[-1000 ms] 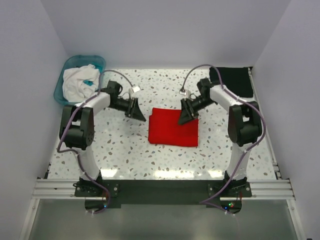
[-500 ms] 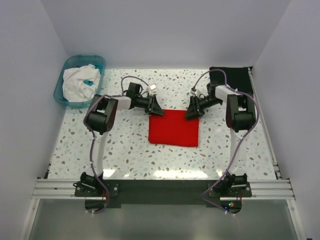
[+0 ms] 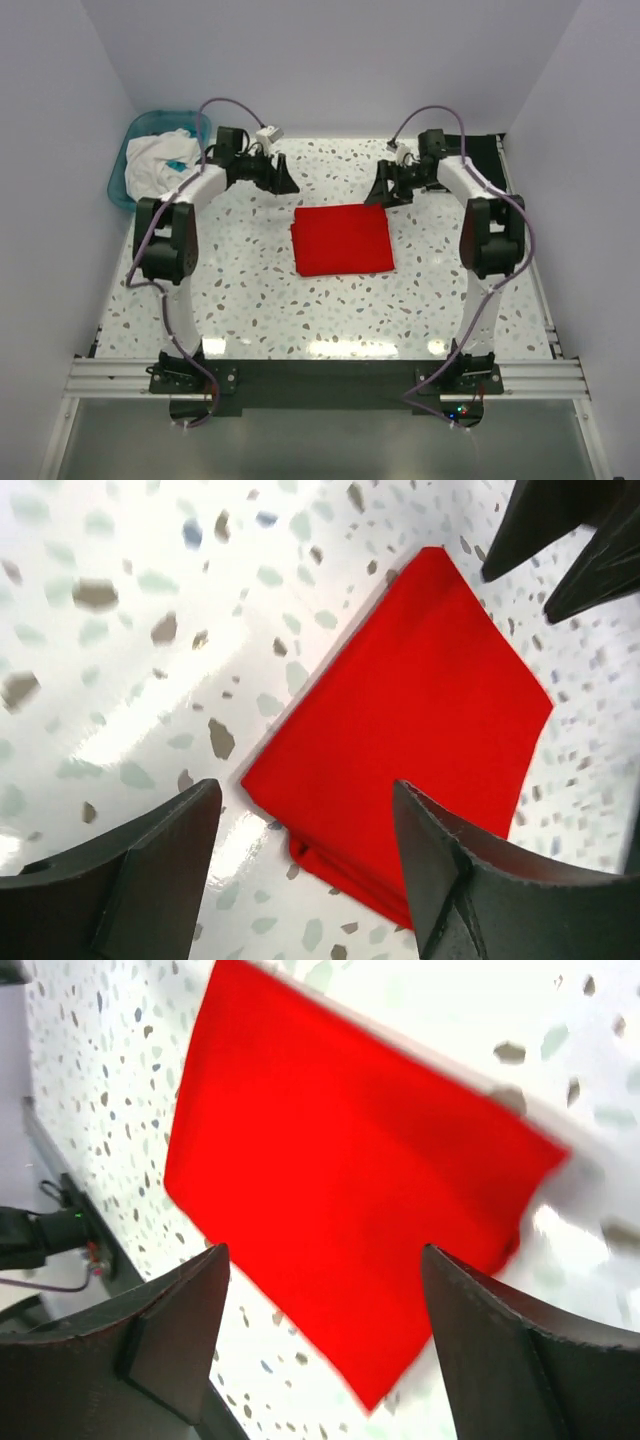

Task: Fold and stack the t-shirts
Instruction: Fold the tshirt

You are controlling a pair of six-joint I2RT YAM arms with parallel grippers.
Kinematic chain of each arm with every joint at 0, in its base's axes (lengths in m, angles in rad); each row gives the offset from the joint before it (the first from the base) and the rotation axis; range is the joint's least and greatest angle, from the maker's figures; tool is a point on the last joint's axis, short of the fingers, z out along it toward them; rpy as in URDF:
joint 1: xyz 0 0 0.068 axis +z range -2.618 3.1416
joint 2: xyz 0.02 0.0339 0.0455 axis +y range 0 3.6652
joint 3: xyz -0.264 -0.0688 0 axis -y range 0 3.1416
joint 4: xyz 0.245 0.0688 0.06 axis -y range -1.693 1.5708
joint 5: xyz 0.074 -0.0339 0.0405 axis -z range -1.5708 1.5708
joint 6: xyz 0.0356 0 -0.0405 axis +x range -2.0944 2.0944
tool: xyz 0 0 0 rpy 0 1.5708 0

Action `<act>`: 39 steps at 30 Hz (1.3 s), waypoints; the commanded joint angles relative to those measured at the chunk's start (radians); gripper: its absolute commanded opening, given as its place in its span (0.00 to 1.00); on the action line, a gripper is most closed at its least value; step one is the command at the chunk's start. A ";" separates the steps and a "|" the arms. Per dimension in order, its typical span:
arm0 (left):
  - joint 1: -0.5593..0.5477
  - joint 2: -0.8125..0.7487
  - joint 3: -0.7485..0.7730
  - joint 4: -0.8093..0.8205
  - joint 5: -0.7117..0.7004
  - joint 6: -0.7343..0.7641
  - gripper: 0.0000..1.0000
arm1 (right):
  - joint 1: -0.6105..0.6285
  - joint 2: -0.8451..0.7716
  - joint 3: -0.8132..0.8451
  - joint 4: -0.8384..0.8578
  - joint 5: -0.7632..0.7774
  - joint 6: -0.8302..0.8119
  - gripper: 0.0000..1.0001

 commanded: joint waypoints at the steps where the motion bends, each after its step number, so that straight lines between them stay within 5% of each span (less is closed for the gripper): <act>1: -0.133 -0.308 -0.083 0.003 -0.189 0.349 0.75 | -0.008 -0.300 -0.120 0.056 0.164 0.007 0.81; 9: -0.468 -0.518 -0.413 0.189 -0.366 0.653 0.77 | -0.012 -0.698 -0.413 -0.009 0.465 -0.095 0.88; 15: -0.678 -0.441 -0.525 0.339 -0.492 0.709 0.68 | -0.027 -0.804 -0.655 0.046 0.505 0.164 0.88; 19: -0.724 -0.401 -0.579 0.432 -0.515 0.701 0.65 | -0.058 -0.848 -0.781 0.142 0.504 0.338 0.86; 28: -0.809 -0.269 -0.585 0.620 -0.561 0.794 0.60 | -0.064 -0.816 -0.875 0.210 0.532 0.465 0.89; 39: -0.836 -0.101 -0.539 0.751 -0.619 0.862 0.50 | -0.064 -0.717 -0.926 0.322 0.389 0.571 0.88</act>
